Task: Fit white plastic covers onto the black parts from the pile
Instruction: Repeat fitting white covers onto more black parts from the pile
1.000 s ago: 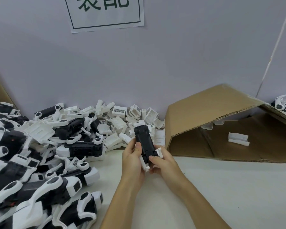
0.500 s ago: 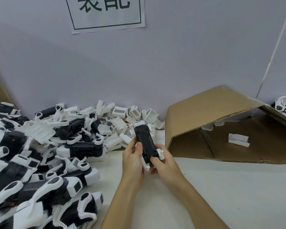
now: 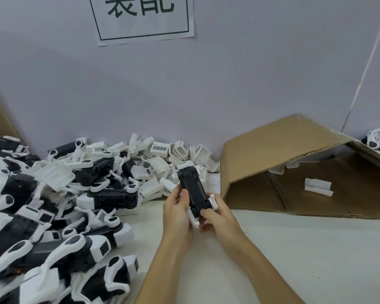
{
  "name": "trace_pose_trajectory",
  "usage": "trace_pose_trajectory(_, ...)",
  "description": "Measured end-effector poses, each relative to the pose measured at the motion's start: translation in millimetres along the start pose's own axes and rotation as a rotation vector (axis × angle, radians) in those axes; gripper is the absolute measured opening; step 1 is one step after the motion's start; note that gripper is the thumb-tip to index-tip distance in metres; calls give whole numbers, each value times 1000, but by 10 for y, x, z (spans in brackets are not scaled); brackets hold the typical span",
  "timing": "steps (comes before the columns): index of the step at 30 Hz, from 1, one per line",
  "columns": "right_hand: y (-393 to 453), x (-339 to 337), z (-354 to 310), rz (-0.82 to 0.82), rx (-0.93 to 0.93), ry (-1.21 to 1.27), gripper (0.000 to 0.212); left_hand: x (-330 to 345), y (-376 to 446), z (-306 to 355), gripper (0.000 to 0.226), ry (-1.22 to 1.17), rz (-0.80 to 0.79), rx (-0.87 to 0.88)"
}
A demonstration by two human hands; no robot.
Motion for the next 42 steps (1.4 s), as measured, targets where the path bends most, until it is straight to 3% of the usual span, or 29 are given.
trace_pose_trajectory(3,22,-11,31,15,8,-9,42,2,-3,6,31,15,2,4)
trace_pose_trajectory(11,-1,-37,-9,57,-43,-63,34,16,15,24,34,75,-21,17)
trace_pose_trajectory(16,-88,-178,-121,251,-187,-76,30,-81,11,50,29,169,19,-3)
trace_pose_trajectory(20,-245,-210,-369,465,-365,-475,46,-93,21,86,40,187,2,-17)
trace_pose_trajectory(24,-279,43,-518,384,-494,-886,54,-49,4,133,42,263,-71,-3)
trace_pose_trajectory(26,-288,166,-538,317,-541,-963,54,-116,3,129,37,272,-36,-10)
trace_pose_trajectory(28,-313,170,-553,329,-559,-878,55,-173,14,145,30,217,10,-2)
trace_pose_trajectory(32,-360,-123,-524,510,-500,-633,49,-170,37,205,33,65,12,28)
trace_pose_trajectory(36,-287,-185,-417,481,-403,-565,47,-151,23,180,37,-67,-19,54)
trace_pose_trajectory(42,-237,-222,-368,477,-361,-522,59,-90,-31,93,39,-589,-85,-44)
Point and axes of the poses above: each hand's wrist, its own y-axis towards the middle knuckle, its own x-axis out of the palm, z = x × y, the point moved 9 cm from there along y, towards the middle knuckle, and after that the axes turned 12 degrees about -z, right-handed, at the moved point
